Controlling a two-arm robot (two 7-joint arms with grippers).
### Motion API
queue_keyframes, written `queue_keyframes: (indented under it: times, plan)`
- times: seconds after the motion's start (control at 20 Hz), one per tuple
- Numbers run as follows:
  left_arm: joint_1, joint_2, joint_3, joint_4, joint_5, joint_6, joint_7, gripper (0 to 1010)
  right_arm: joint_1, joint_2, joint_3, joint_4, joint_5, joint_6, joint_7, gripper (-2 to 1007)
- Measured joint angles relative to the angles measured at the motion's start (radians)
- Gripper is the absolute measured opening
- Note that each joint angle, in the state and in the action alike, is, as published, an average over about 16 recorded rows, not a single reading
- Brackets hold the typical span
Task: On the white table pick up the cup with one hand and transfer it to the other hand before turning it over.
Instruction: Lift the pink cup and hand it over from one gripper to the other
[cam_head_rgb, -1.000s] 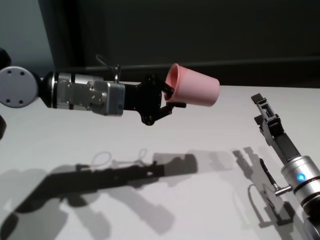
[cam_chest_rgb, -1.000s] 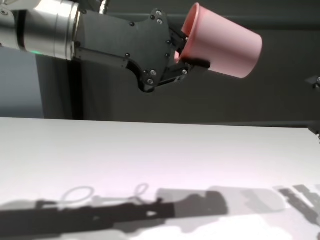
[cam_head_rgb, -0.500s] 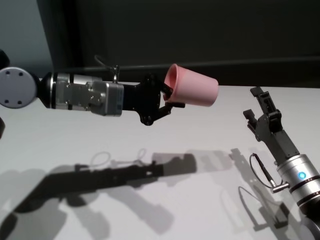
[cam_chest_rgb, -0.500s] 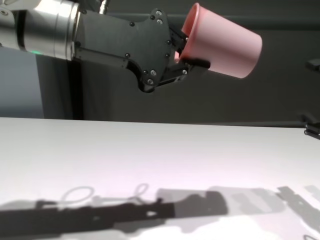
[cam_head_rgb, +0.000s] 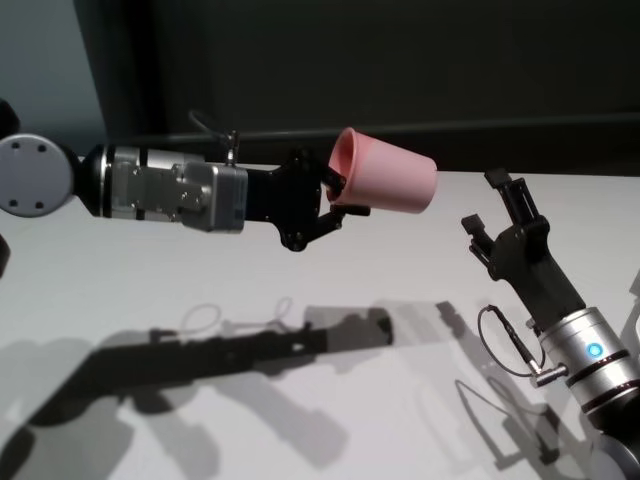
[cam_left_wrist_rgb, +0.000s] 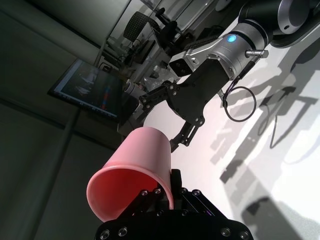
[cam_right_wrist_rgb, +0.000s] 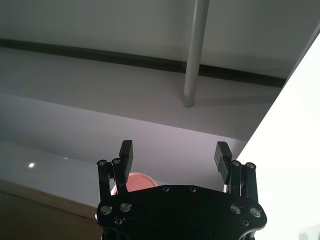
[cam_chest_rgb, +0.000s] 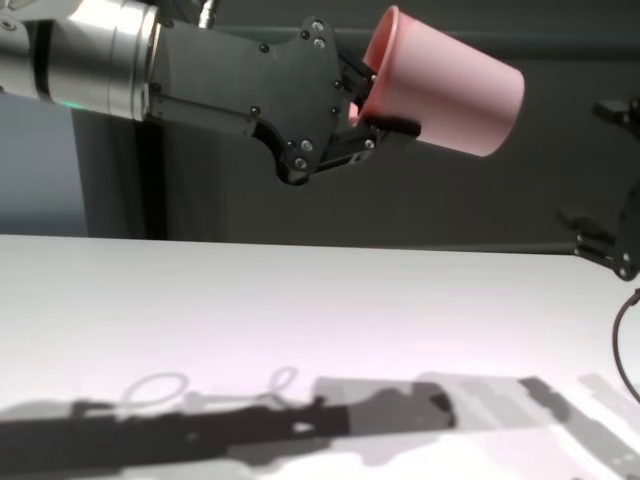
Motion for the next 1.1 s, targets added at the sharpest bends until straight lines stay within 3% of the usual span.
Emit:
queue_keyframes:
  times: [0.6,1.1]
  plan:
    - [0.000,0.000,0.000,0.000,0.000,0.000,0.000,48,0.013,0.012,-0.063,0.016,0.078,0.071,0.032,1002]
    - [0.000,0.000,0.000,0.000,0.000,0.000,0.000,47,0.015,0.015,-0.104,0.021,0.127,0.096,0.059,1002]
